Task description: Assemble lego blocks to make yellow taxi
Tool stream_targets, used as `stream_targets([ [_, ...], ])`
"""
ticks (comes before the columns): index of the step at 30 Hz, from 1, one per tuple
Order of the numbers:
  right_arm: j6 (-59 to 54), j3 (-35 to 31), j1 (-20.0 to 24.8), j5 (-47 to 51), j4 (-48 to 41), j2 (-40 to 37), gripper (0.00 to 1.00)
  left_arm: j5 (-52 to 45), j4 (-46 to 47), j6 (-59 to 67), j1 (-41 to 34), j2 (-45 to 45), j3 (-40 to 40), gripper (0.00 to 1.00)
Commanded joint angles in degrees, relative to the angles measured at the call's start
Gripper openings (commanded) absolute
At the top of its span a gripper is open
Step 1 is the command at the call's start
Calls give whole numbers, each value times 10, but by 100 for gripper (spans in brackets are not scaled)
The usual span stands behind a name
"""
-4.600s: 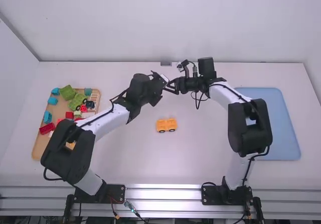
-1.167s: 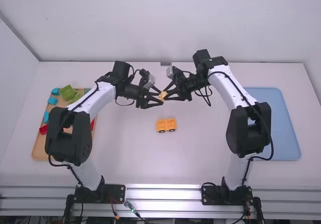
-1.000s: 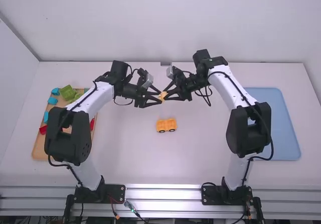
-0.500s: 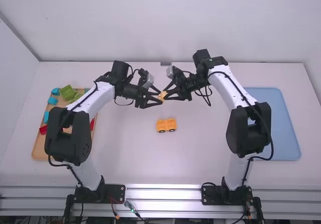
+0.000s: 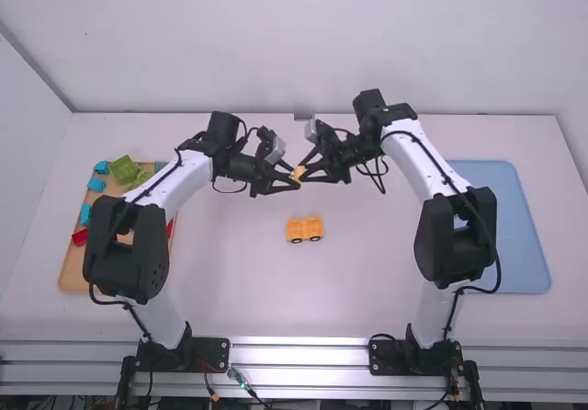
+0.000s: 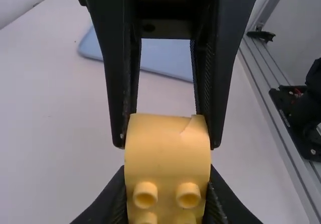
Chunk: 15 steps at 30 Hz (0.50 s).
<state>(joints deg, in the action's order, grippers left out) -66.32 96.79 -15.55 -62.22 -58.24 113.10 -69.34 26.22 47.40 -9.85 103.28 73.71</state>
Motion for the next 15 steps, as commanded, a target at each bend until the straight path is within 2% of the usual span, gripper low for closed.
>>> stream_targets([
  [1,21,15,2,-6,12,1,32,-16,8,0,-3,5,-1,17],
  [2,18,15,2,-5,12,1,38,-16,8,0,-3,5,-1,15],
  [3,18,15,2,-5,12,1,51,-16,8,0,-3,5,-1,15],
  [4,18,15,2,-5,14,1,77,-14,8,0,-3,5,-1,15],
  [5,18,15,1,-5,14,1,93,-6,9,0,-3,5,-1,15],
  [6,18,15,1,-5,14,1,93,-6,9,0,-3,5,-1,15],
  [7,19,16,2,-3,16,1,99,9,10,-1,-3,5,-1,15],
  [10,19,16,11,6,23,1,99,36,9,-26,-3,5,-1,15],
  [14,51,28,35,27,28,0,99,117,5,-77,-10,5,-1,15],
  [15,71,37,45,45,28,0,99,152,6,-96,-16,5,-1,11],
])
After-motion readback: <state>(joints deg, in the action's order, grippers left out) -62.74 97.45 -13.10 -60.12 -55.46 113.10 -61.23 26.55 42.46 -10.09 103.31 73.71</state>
